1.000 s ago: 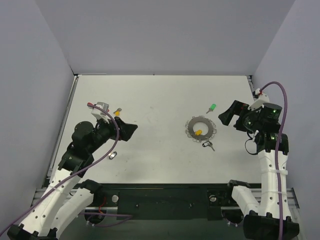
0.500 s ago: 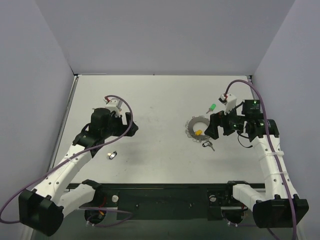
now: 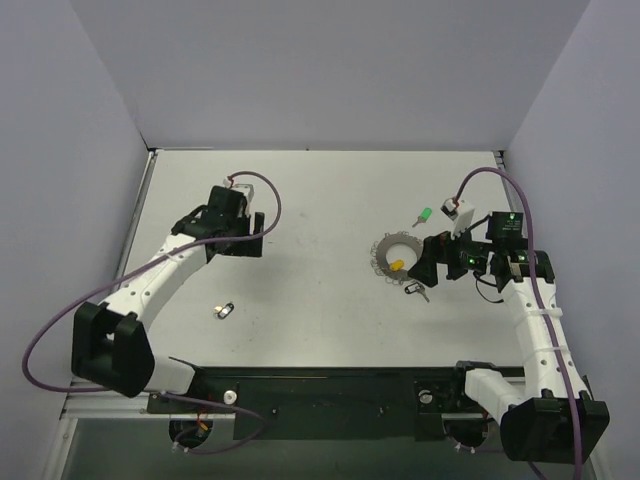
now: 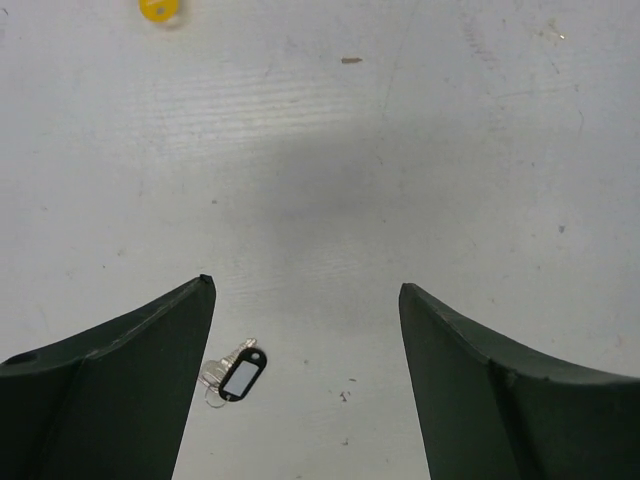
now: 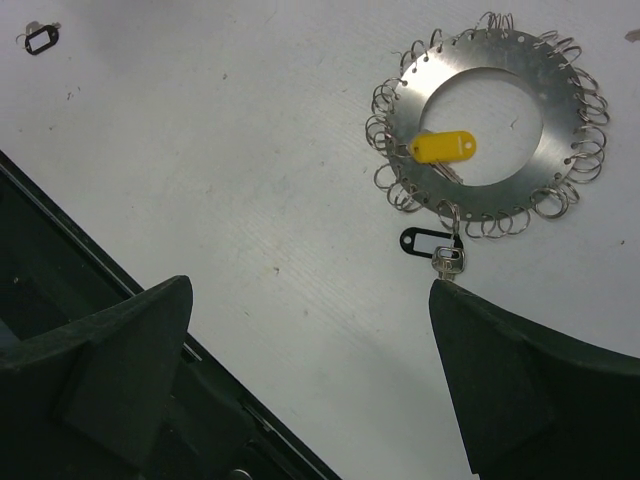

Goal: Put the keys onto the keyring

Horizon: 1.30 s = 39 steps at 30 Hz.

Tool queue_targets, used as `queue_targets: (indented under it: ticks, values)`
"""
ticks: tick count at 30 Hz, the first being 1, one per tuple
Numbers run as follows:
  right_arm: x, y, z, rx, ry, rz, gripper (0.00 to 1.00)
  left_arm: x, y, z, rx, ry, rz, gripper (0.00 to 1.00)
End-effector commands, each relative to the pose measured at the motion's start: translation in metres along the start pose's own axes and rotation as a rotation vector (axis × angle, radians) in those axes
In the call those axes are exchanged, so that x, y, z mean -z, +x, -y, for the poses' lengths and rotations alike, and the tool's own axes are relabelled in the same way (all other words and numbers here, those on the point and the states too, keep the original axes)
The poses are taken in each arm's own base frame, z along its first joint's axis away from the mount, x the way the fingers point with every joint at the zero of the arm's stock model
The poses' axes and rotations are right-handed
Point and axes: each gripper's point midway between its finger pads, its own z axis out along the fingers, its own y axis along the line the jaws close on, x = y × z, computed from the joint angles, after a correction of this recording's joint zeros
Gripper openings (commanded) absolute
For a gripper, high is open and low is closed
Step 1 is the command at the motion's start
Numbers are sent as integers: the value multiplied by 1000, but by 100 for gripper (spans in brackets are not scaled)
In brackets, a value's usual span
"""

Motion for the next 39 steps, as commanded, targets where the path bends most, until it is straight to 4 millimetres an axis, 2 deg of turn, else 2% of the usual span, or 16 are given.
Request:
queue_targets:
  ticks: [1, 2, 3, 4, 5, 6, 8, 10, 13, 15, 16, 20, 23, 25, 27, 39]
  values:
    - [4, -11, -15, 37, -65, 62, 100, -30, -45, -17, 7, -88, 24, 83]
    - [5, -12, -16, 37, -63, 65, 100, -34, -61, -20, 22, -95, 42, 80]
    - [5, -12, -16, 39, -61, 67, 100, -53, -61, -25, 23, -117, 12, 78]
    - [5, -12, -16, 38, -61, 68, 100, -56, -76, -29, 24, -129, 30, 73]
    - [6, -12, -16, 38, -62, 70, 100, -74, -69, -35, 13, -159, -23, 71]
    - [6, -12, -17, 37, -65, 71, 100, -77, -81, -38, 2, -173, -14, 70]
    - [7, -13, -18, 37, -66, 74, 100, -102, -68, -48, -31, -233, -121, 66]
    - [7, -13, -18, 36, -67, 74, 100, -112, -69, -55, -64, -270, -147, 63]
    - [6, -12, -17, 33, -69, 69, 100, -121, -74, -65, -90, -312, -149, 62]
    - [6, -11, -17, 26, -72, 63, 100, -129, -74, -76, -91, -331, -170, 57]
    - [5, -11, -17, 23, -75, 58, 100, -135, -68, -81, -99, -340, -201, 56]
    - [4, -10, -14, 14, -70, 53, 100, -149, -63, -90, -112, -341, -261, 50]
    - [4, -10, -13, 8, -73, 52, 100, -154, -73, -91, -118, -342, -252, 49]
    - [4, -9, -12, 0, -74, 51, 100, -158, -74, -91, -109, -331, -260, 42]
    - [5, -8, -11, -10, -74, 50, 100, -161, -74, -89, -101, -307, -273, 41]
    - [7, -10, -9, -29, -78, 60, 100, -183, -52, -77, -35, -187, -385, 42]
